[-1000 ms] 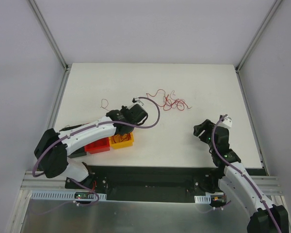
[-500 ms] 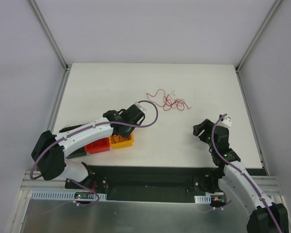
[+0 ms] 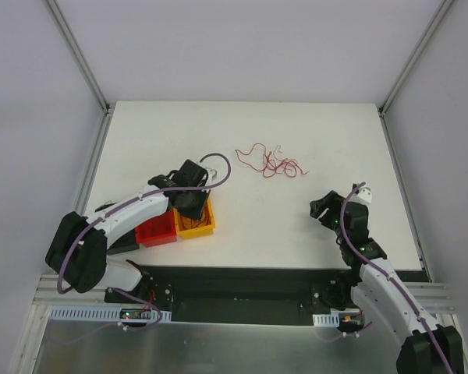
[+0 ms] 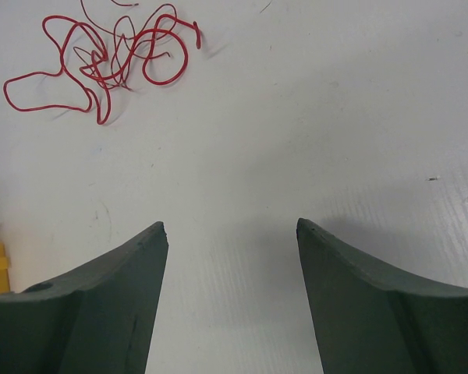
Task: Untangle the cables
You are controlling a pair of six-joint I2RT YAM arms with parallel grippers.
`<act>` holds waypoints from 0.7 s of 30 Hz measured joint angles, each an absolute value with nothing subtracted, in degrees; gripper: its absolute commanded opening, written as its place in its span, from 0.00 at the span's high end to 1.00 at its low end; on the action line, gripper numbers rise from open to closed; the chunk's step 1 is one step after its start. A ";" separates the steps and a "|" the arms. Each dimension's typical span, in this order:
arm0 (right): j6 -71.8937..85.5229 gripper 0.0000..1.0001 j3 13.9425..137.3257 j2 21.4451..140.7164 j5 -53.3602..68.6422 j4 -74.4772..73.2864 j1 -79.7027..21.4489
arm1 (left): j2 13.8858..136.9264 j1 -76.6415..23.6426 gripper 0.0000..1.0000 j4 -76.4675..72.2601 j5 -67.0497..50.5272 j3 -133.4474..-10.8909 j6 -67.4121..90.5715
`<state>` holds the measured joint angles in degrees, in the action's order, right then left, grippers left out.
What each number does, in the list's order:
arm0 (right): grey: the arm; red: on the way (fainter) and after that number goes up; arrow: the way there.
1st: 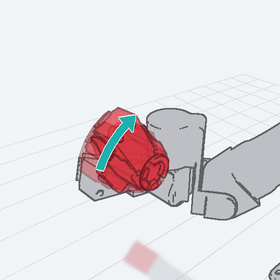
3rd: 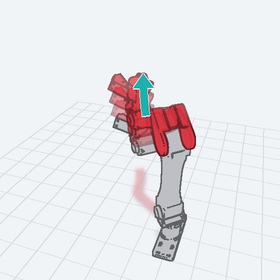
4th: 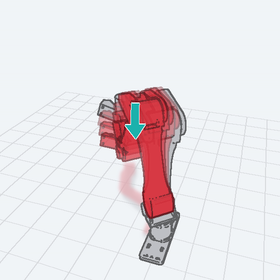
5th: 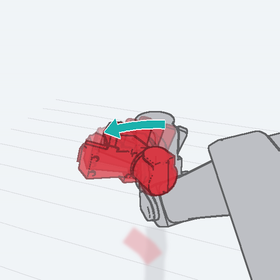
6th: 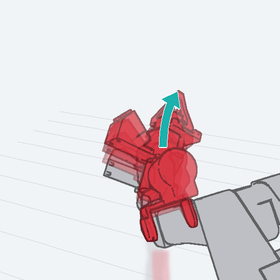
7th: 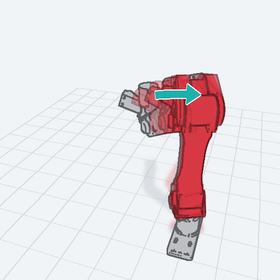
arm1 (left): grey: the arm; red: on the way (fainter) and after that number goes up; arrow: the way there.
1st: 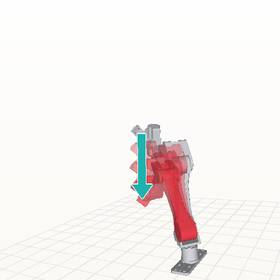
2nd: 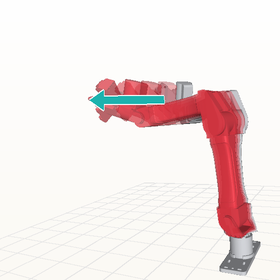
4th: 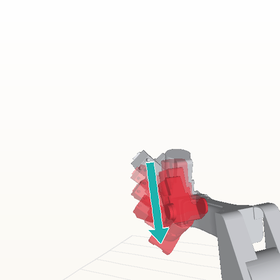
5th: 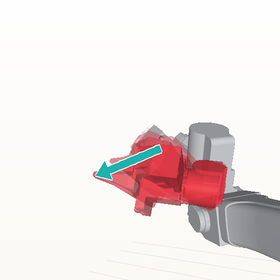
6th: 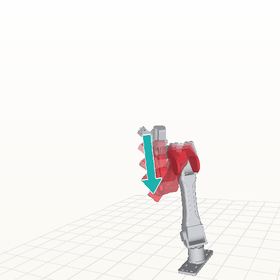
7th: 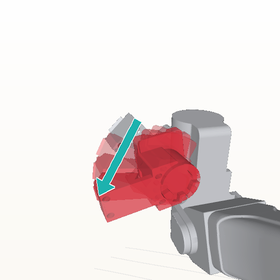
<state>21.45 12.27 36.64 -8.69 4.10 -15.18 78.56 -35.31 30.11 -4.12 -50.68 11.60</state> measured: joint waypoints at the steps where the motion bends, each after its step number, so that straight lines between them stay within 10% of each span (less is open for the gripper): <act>1: 21.45 0.30 12.27 36.64 -8.58 4.10 -15.18 | 78.74 -34.70 1.00 29.52 -4.95 -50.63 11.62; 9: 21.58 0.30 12.27 36.77 -8.08 4.12 -15.07 | 83.96 -33.26 0.98 25.50 -8.80 -50.63 12.58; 21: 21.52 0.30 12.27 38.48 -7.49 4.51 -14.81 | 76.36 -32.91 0.39 30.61 -8.45 -52.31 14.24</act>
<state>21.52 12.27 38.48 -7.49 4.51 -14.81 76.36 -32.91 30.61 -8.45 -52.31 14.24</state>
